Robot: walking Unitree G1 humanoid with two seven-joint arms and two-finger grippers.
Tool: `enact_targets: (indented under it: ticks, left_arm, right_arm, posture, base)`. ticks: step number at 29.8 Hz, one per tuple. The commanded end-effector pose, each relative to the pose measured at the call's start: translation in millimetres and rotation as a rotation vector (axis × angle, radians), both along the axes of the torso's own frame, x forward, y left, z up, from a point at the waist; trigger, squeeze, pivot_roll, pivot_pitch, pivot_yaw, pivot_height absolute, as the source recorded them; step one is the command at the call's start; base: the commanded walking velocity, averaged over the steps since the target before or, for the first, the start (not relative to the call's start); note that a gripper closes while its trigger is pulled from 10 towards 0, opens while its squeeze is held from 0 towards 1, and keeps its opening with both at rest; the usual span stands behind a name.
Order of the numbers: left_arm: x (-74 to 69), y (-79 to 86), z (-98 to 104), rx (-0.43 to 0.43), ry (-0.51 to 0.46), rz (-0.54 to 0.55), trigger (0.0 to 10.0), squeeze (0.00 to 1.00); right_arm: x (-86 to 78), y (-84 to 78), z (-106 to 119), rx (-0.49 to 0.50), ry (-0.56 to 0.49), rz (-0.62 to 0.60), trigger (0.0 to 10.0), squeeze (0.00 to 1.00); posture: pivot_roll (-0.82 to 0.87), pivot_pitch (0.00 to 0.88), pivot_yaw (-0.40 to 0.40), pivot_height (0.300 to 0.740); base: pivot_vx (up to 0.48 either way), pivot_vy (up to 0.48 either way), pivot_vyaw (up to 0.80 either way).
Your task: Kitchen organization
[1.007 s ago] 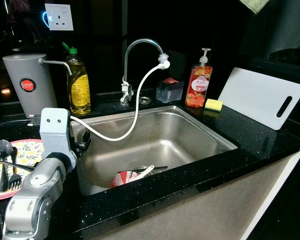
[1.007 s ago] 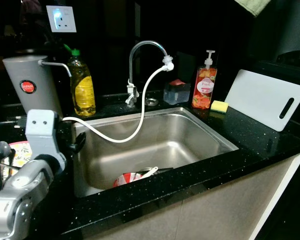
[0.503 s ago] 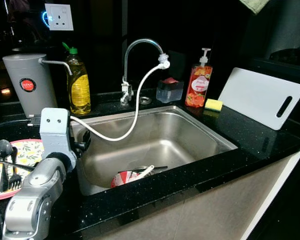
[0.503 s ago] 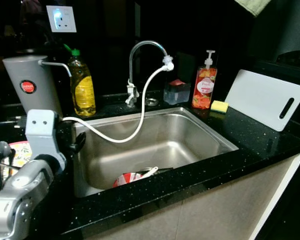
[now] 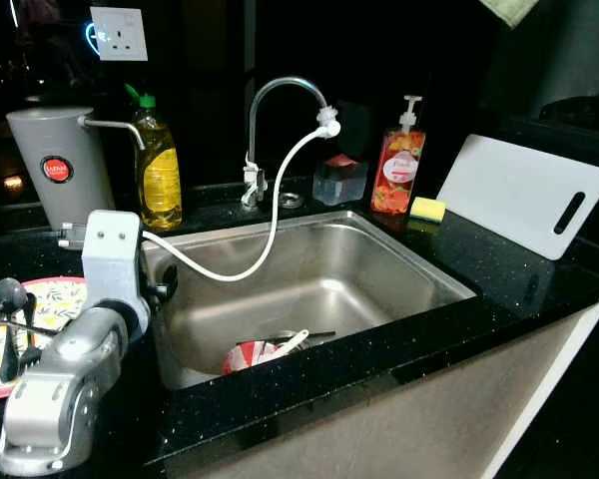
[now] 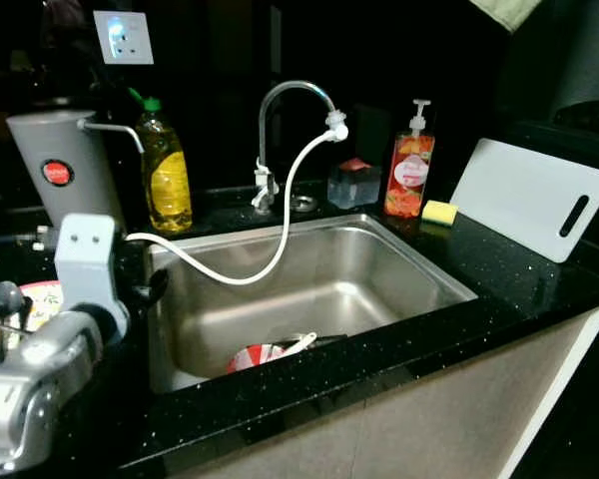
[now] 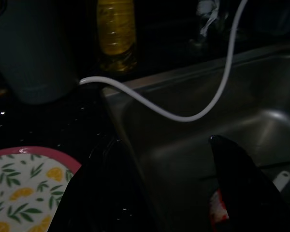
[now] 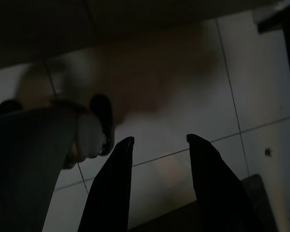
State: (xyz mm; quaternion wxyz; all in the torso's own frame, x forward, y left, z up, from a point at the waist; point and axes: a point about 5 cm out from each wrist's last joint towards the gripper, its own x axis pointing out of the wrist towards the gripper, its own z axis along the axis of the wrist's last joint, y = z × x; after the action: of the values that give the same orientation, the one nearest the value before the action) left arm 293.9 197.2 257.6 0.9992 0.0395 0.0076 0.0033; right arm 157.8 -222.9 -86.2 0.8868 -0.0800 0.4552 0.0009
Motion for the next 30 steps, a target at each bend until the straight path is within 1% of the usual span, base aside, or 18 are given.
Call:
enact_targets:
  ticks: [1,3,4,5,7,9,10,11,12,13,15,16,17,19,24,28,29,30]
  left_arm:
    - [2.4,6.4,-5,0.007,0.044,0.046,10.0,0.0]
    - [3.1,8.7,-3,0.005,0.037,0.069,10.0,0.0]
    - [5.8,19.8,2,0.025,0.013,0.18,10.0,0.0]
    - [6.6,25.6,4,0.034,0.013,0.234,10.0,0.0]
    - [6.8,35.4,3,0.035,0.027,0.314,10.0,0.0]
    - [6.4,39.4,3,0.032,0.039,0.343,10.0,0.0]
    - [5.3,45.9,1,0.005,0.056,0.391,10.0,0.0]
    - [5.3,45.9,1,0.005,0.056,0.391,10.0,0.0]
    - [1.9,56.9,-1,-0.039,0.074,0.488,10.0,0.0]
    - [0.5,60.0,-2,-0.045,0.079,0.521,10.0,0.0]
    - [-0.1,61.3,-2,-0.044,0.081,0.538,10.0,0.0]
    - [-3.4,63.0,-7,-0.05,0.1,0.591,10.0,0.0]
    - [-4.0,63.3,-8,-0.052,0.105,0.607,10.0,0.0]
    - [-9.1,71.2,-10,-0.052,0.108,0.681,10.0,0.0]
    - [-12.1,73.5,-20,-0.181,0.171,0.723,10.0,0.0]
    - [-10.2,73.2,-21,-0.201,0.182,0.705,10.0,0.0]
    - [-8.4,72.9,-22,-0.209,0.187,0.691,10.0,0.0]
    - [-8.4,72.9,-22,-0.209,0.187,0.691,10.0,0.0]
  right_arm:
    - [-2.1,-5.7,1,0.0,-0.012,-0.055,10.0,0.0]
    - [-2.3,-7.7,1,0.002,-0.017,-0.082,10.0,0.0]
    - [-3.8,-10.6,1,0.001,-0.025,-0.113,10.0,0.0]
    - [-4.2,-11.4,1,-0.002,-0.029,-0.119,10.0,0.0]
    - [-3.2,-13.1,2,-0.002,-0.042,-0.139,10.0,0.0]
    - [-2.3,-14.0,3,-0.001,-0.05,-0.152,10.0,0.0]
    - [0.7,-15.7,5,0.001,-0.066,-0.171,10.0,0.0]
    - [0.7,-15.7,5,0.001,-0.066,-0.171,10.0,0.0]
    - [6.2,-17.0,8,0.007,-0.089,-0.19,10.0,0.0]
    - [7.8,-17.0,8,0.009,-0.094,-0.192,10.0,0.0]
    - [8.5,-16.8,9,0.01,-0.095,-0.192,10.0,0.0]
    - [11.8,-14.4,9,0.012,-0.099,-0.183,10.0,0.0]
    - [12.6,-13.8,10,0.013,-0.1,-0.181,10.0,0.0]
    - [14.5,-11.2,10,0.013,-0.101,-0.166,10.0,0.0]
    - [13.1,-8.5,8,0.012,-0.09,-0.147,10.0,0.0]
    - [13.3,-9.8,9,0.012,-0.097,-0.155,10.0,0.0]
    - [15.6,-18.9,12,0.011,-0.121,-0.224,10.0,0.0]
    - [15.6,-18.9,12,0.011,-0.121,-0.224,10.0,0.0]
  posture:
    - [-0.04,0.015,-0.013,0.74]
    - [-0.04,0.015,-0.013,0.74]
    - [-0.04,0.015,-0.008,0.74]
    - [-0.04,0.015,-0.008,0.74]
    - [-0.05,0.016,-0.003,0.74]
    - [-0.05,0.016,-0.003,0.74]
    - [-0.05,0.016,0.002,0.74]
    - [-0.05,0.016,0.002,0.74]
    - [-0.05,0.015,0.005,0.74]
    - [-0.05,0.015,0.005,0.74]
    - [-0.05,0.012,0.007,0.74]
    - [-0.05,0.009,0.005,0.74]
    - [-0.05,0.009,0.005,0.74]
    - [-0.04,0.005,0.008,0.74]
    - [-0.04,0.002,0.008,0.74]
    - [-0.04,0.003,0.005,0.74]
    - [-0.05,0.002,0.006,0.74]
    - [-0.05,0.002,0.006,0.74]
  base:
    - [0.0,0.0,0.0]
    - [0.0,0.0,0.0]
    - [0.0,0.0,0.0]
    - [0.0,0.0,0.0]
    - [0.0,0.0,0.0]
    - [0.0,0.0,0.0]
    - [0.0,0.0,0.0]
    - [0.0,0.0,0.0]
    - [0.0,0.0,0.0]
    - [0.0,0.0,0.0]
    - [0.0,0.0,0.0]
    - [0.0,0.0,0.0]
    - [0.0,0.0,0.0]
    - [0.0,0.0,0.0]
    - [0.0,0.0,0.0]
    - [0.0,0.0,0.0]
    - [0.0,0.0,0.0]
    - [0.0,0.0,0.0]
